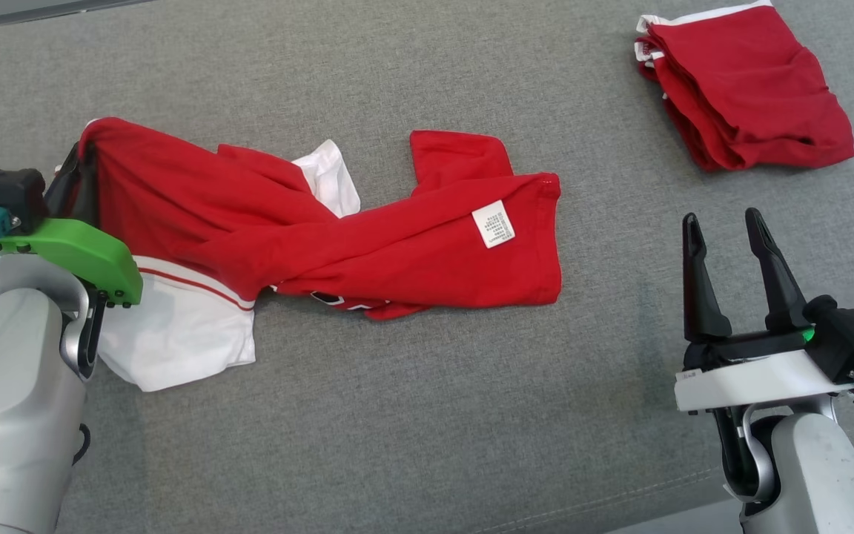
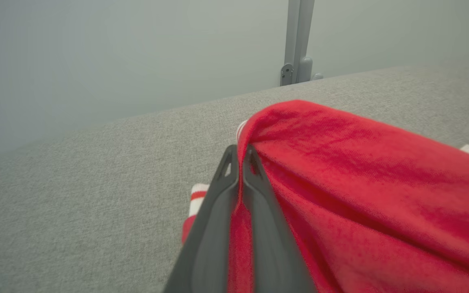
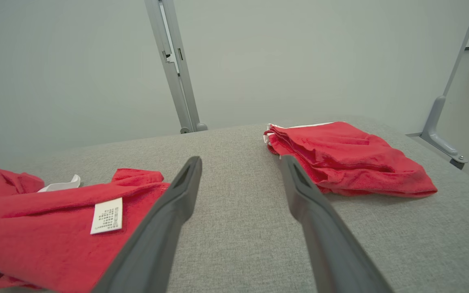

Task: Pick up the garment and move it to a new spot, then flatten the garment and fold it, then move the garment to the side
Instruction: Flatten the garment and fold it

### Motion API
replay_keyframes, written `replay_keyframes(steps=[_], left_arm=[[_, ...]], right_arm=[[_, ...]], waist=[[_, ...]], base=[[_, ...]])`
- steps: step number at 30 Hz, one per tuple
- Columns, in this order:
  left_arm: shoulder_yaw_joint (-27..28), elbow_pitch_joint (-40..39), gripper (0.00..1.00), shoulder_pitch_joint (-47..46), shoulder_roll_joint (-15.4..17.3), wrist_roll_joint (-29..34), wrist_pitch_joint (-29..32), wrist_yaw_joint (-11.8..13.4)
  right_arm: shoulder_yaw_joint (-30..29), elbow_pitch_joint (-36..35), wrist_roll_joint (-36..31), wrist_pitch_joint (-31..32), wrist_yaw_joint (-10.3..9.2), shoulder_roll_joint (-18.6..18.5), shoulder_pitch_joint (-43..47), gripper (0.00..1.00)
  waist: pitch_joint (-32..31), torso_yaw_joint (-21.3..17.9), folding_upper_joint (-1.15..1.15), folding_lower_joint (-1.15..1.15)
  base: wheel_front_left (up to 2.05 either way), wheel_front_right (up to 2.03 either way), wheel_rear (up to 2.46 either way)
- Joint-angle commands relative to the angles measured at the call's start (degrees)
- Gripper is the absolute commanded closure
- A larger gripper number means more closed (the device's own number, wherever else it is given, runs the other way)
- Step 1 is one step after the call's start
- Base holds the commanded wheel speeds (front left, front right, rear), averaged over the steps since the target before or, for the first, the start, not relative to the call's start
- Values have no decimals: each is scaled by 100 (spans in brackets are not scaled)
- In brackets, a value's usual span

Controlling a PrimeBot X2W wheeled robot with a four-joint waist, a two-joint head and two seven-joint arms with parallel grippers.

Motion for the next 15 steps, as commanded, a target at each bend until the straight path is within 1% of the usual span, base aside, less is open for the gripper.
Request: replay_keyframes(steps=[1, 6, 8, 11, 15], left_arm=[[39, -9, 0, 51, -12, 8, -39, 37], [170, -308, 0, 337, -141, -5, -67, 83], [294, -626, 0, 582, -205, 24, -66, 141], [427, -1113, 0, 1026, -342, 116, -66, 174], [548, -1710, 0, 1602, -569, 190, -67, 175]], right_arm=[[0, 28, 29, -15, -7, -4, -32, 0], [20, 123, -66, -15, -7, -5, -65, 0], [24, 244, -189, -15, -7, -5, -121, 0], [77, 570, -364, -15, -7, -5, -239, 0], [87, 1216, -570, -15, -7, -9, -461, 0]], waist=[[-52, 57, 17, 0], [-174, 197, 17, 0], [-250, 293, 17, 0], [-367, 484, 17, 0], [-529, 790, 17, 0]], base=[[0, 0, 0], [0, 0, 0], [0, 0, 0], [0, 0, 0], [0, 0, 0]])
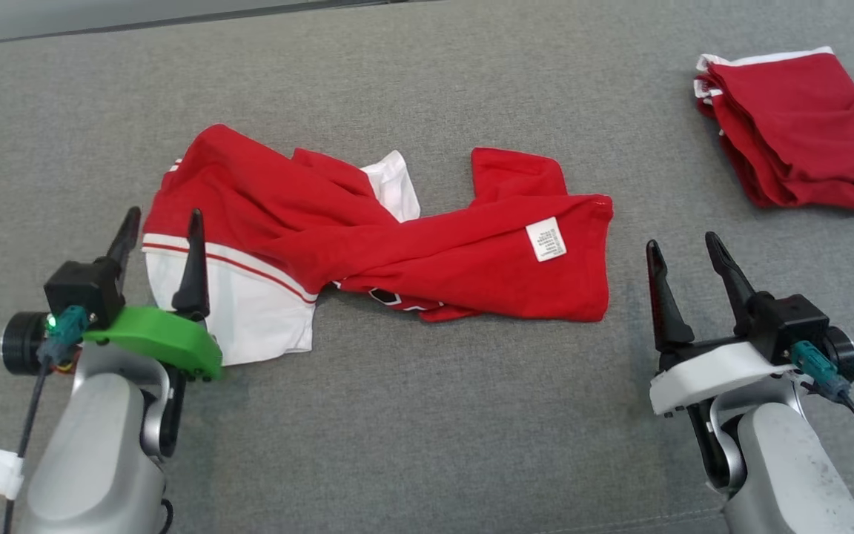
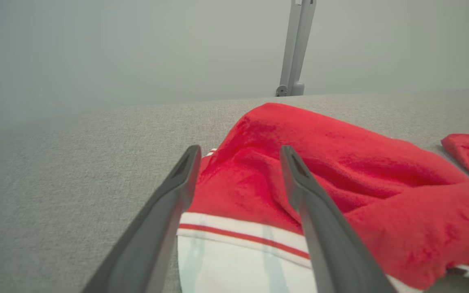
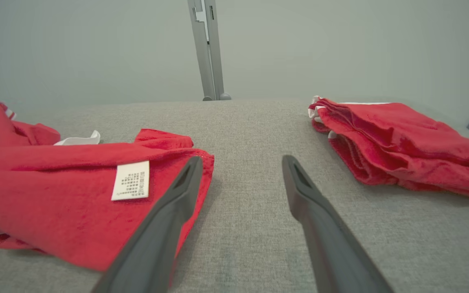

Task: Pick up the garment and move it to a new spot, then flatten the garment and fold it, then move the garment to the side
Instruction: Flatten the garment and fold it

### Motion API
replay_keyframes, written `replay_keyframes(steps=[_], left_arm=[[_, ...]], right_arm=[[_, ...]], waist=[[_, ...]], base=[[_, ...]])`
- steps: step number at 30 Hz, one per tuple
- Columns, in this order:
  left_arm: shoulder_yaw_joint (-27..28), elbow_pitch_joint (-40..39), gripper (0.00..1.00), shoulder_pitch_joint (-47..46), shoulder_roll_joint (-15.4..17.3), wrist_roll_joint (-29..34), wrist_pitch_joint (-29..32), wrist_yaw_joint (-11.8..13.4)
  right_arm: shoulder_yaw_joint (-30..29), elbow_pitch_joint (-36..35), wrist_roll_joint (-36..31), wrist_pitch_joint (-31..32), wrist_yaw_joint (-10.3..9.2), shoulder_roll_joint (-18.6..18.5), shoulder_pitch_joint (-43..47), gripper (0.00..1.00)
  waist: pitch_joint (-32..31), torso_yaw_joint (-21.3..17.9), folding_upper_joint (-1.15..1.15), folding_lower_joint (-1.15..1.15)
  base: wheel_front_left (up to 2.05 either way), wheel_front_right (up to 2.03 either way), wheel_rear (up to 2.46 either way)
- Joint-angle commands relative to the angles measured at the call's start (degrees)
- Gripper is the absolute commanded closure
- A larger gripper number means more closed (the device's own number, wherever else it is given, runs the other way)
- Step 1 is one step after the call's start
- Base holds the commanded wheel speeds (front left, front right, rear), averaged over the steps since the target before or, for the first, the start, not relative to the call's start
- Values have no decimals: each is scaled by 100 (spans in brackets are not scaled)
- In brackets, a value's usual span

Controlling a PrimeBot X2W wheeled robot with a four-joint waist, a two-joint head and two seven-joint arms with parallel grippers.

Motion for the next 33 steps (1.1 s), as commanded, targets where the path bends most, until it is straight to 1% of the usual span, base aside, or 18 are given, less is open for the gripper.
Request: replay_keyframes(steps=[1, 5, 9, 13, 17, 18, 19, 21, 22, 28, 33], left_arm=[[51, -304, 0, 356, -131, 90, -17, 7], [59, -715, 0, 748, -323, 228, -18, -29], [108, -1059, 0, 1023, -500, 305, -18, 4], [166, -1334, 0, 1239, -667, 376, -18, 9], [180, -1480, 0, 1397, -745, 460, -19, -19], [193, -1492, 0, 1418, -752, 482, -19, -30], [214, -1502, 0, 1441, -755, 495, -19, -37], [246, -1525, 0, 1488, -769, 518, -19, -27], [266, -1530, 0, 1501, -772, 531, -19, -30], [350, -1555, 0, 1554, -793, 592, -19, -49], [383, -1544, 0, 1543, -820, 637, -19, -89]], right_arm=[[-27, 415, -142, -15, -7, -30, -243, 0], [-14, 1162, -153, 32, -7, -212, -644, 0], [-36, 1883, -30, 101, -7, -375, -1068, 0], [109, 2564, 274, 189, -7, -476, -1457, 0], [327, 3132, 616, 344, -7, -559, -1726, 0], [364, 3220, 684, 328, -7, -580, -1790, 20], [418, 3292, 755, 306, -7, -584, -1840, 56], [509, 3418, 882, 258, -7, -624, -1901, 83], [556, 3463, 933, 226, -7, -646, -1938, 100], [786, 3657, 1095, 109, -7, -747, -2181, 100], [879, 3674, 1025, 23, -7, -889, -2509, 100]], waist=[[-243, 427, 17, 0], [-297, 721, 17, 0], [-305, 974, 17, 0], [-306, 1184, 17, 0], [-322, 1333, 17, 0], [-330, 1357, 17, 0], [-336, 1370, 17, 0], [-357, 1387, 17, 0], [-370, 1391, 17, 0], [-438, 1351, 17, 0], [-464, 1316, 17, 0]], base=[[0, 0, 0], [0, 0, 0], [0, 0, 0], [0, 0, 0], [0, 0, 0], [0, 0, 0], [0, 0, 0], [0, 0, 0], [0, 0, 0], [0, 0, 0], [0, 0, 0]])
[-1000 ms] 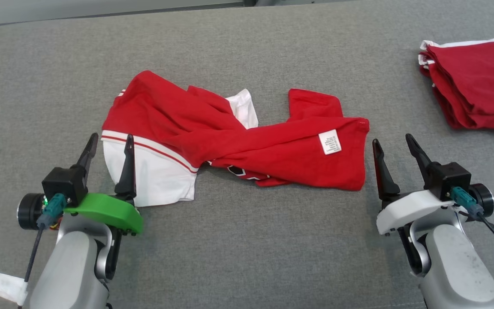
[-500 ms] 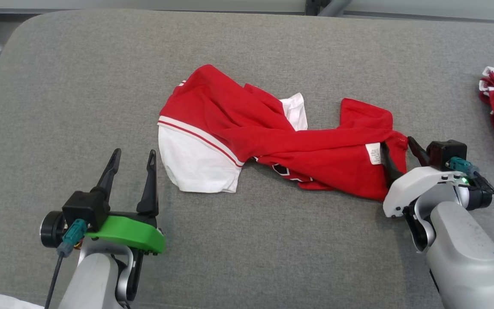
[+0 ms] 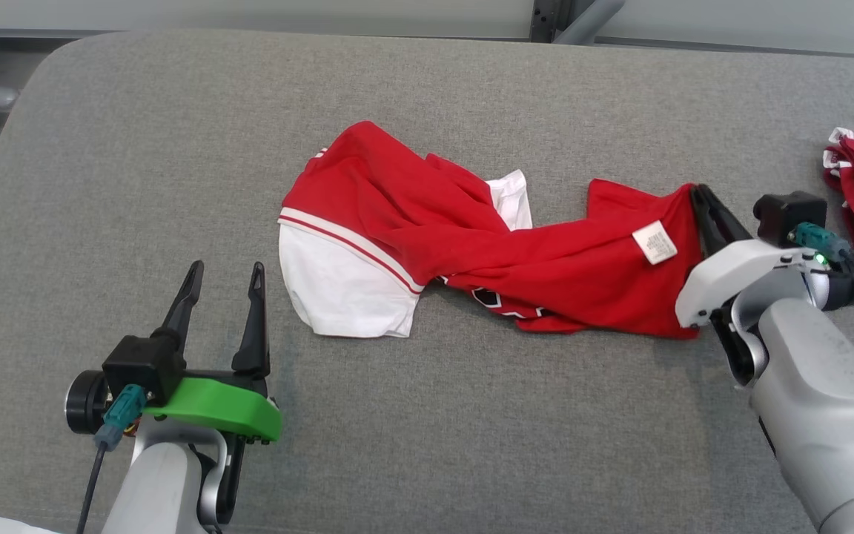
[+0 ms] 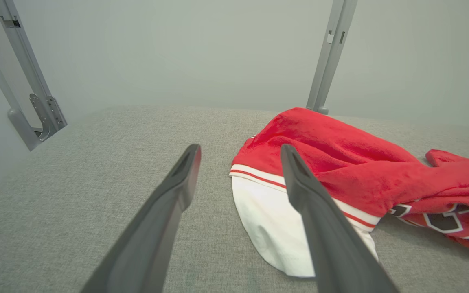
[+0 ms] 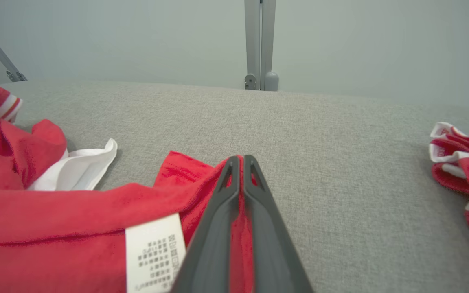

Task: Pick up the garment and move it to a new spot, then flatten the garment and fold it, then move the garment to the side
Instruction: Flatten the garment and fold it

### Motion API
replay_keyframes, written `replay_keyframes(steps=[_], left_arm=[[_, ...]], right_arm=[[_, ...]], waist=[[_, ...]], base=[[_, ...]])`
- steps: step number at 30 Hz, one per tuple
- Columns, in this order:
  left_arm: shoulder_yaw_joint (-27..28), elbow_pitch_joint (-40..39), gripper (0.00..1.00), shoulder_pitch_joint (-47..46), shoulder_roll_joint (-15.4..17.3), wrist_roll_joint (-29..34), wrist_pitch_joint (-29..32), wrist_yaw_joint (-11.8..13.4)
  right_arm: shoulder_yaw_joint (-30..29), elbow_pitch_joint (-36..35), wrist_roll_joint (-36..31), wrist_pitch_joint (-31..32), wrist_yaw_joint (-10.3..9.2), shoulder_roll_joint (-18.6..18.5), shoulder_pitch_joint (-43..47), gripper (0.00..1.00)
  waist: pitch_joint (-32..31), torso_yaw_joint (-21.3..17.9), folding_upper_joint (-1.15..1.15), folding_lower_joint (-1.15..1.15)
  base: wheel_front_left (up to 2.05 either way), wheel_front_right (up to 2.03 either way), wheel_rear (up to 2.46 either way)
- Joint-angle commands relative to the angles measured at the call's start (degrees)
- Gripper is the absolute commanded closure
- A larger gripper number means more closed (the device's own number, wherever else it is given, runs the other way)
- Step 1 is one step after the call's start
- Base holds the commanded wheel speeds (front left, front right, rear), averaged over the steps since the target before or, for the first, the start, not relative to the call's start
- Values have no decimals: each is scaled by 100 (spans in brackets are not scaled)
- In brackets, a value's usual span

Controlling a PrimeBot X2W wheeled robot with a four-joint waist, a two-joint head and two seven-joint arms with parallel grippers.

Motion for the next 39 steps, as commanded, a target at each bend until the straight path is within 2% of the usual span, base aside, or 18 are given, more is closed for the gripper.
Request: replay_keyframes(steps=[1, 6, 10, 17, 22, 29, 35, 36, 37, 38, 39], left_arm=[[40, 3, 0, 65, -4, 93, -18, -47], [92, 24, 0, 102, -17, 105, -18, -64], [137, 10, 0, 154, -42, 130, -18, -70], [186, -1, 0, 283, -70, 165, -18, -90], [244, -26, 0, 352, -10, 202, -18, -86], [319, -39, 0, 264, 21, 205, -18, -92], [309, 18, 0, 303, -9, 216, -18, -112], [309, 24, 0, 311, -16, 213, -18, -116], [311, 29, 0, 320, -22, 207, -18, -123], [313, 36, 0, 335, -32, 199, -18, -127], [316, 45, 0, 356, -41, 190, -18, -134]], right_arm=[[11, -51, -70, -63, -7, -86, -198, 100], [-53, -415, -260, -89, -7, -205, -645, 100], [-103, -1037, -343, -88, -7, -111, -500, 100], [146, -2328, -199, -86, -7, 144, 1095, 100], [174, -2940, -102, -86, -7, 336, 2367, 100], [70, -2984, -179, -87, -7, 579, 3243, 100], [-105, -2643, -369, -87, -7, 601, 3370, 100], [-66, -2571, -457, -84, -7, 600, 3381, 93], [-55, -2517, -506, -84, -7, 610, 3384, 50], [-58, -2481, -513, -84, -7, 610, 3383, 0], [-55, -2453, -518, -85, -7, 608, 3391, 0]], waist=[[-7, -21, 17, 0], [-56, -101, 17, 0], [-113, -226, 17, 0], [-235, -516, 17, 0], [-254, -779, 17, 0], [-181, -1064, 17, 0], [-222, -1148, 17, 0], [-234, -1147, 17, 0], [-242, -1146, 17, 0], [-249, -1140, 17, 0], [-253, -1134, 17, 0]], base=[[0, 0, 0], [0, 0, 0], [0, 0, 0], [0, 0, 0], [0, 0, 0], [0, 0, 0], [0, 0, 0], [0, 0, 0], [0, 0, 0], [0, 0, 0], [0, 0, 0]])
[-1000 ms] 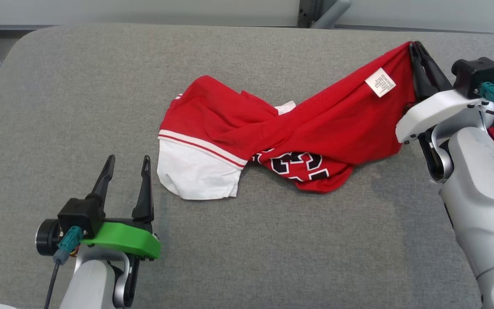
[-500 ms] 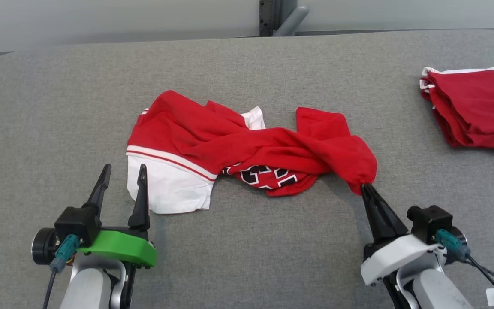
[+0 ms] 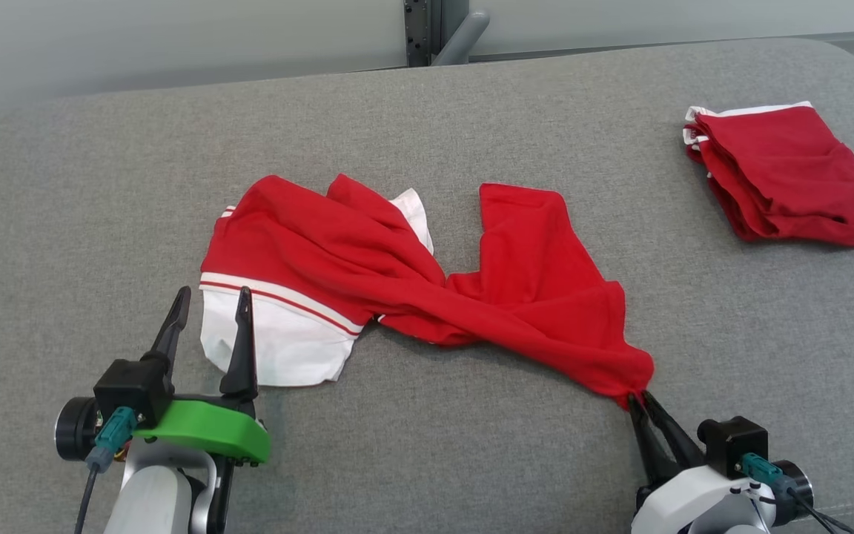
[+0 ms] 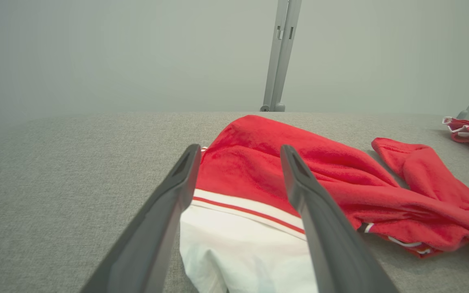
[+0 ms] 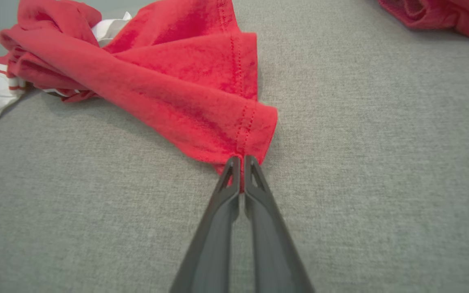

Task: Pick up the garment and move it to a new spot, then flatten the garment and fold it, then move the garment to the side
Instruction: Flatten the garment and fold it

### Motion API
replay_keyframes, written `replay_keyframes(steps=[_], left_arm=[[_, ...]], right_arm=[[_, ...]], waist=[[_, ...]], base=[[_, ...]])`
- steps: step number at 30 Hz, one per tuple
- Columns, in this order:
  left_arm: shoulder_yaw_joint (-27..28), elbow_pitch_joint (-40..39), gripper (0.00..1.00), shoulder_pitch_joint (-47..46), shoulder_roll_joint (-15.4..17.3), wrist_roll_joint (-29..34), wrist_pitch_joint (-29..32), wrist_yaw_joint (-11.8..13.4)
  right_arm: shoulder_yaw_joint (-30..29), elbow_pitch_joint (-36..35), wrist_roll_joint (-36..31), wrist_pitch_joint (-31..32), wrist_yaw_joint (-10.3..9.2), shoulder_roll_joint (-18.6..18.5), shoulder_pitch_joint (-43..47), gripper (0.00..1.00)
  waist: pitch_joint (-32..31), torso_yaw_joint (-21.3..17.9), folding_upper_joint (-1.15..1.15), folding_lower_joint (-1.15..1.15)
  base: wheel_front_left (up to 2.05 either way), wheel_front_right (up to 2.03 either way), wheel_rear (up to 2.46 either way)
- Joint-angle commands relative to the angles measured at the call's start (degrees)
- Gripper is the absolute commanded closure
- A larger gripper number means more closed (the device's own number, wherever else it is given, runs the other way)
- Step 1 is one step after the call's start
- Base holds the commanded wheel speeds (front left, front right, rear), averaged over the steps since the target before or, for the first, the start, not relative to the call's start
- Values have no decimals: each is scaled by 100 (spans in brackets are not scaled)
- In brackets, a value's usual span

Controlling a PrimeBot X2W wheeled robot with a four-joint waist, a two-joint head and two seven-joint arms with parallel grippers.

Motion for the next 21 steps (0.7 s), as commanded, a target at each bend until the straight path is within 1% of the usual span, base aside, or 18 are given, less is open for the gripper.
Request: replay_keyframes(steps=[1, 7, 11, 21], left_arm=[[23, 15, 0, 91, -8, -20, -18, -32], [102, -43, 0, 119, -38, -49, -18, 4], [176, -83, 0, 161, -54, -65, -18, 23], [265, -79, 0, 287, -114, -81, -18, 53]], right_arm=[[7, 11, -18, -12, -7, -8, 52, 0], [-20, -104, -102, -14, -7, -101, 134, 0], [-231, -348, -196, -14, -7, -189, 267, 0], [-929, -1569, -349, -14, -7, -71, 222, 0]], waist=[[8, 9, 17, 0], [124, 12, 17, 0], [149, 7, 17, 0], [-32, -3, 17, 0]], base=[[0, 0, 0], [0, 0, 0], [0, 0, 0], [0, 0, 0]])
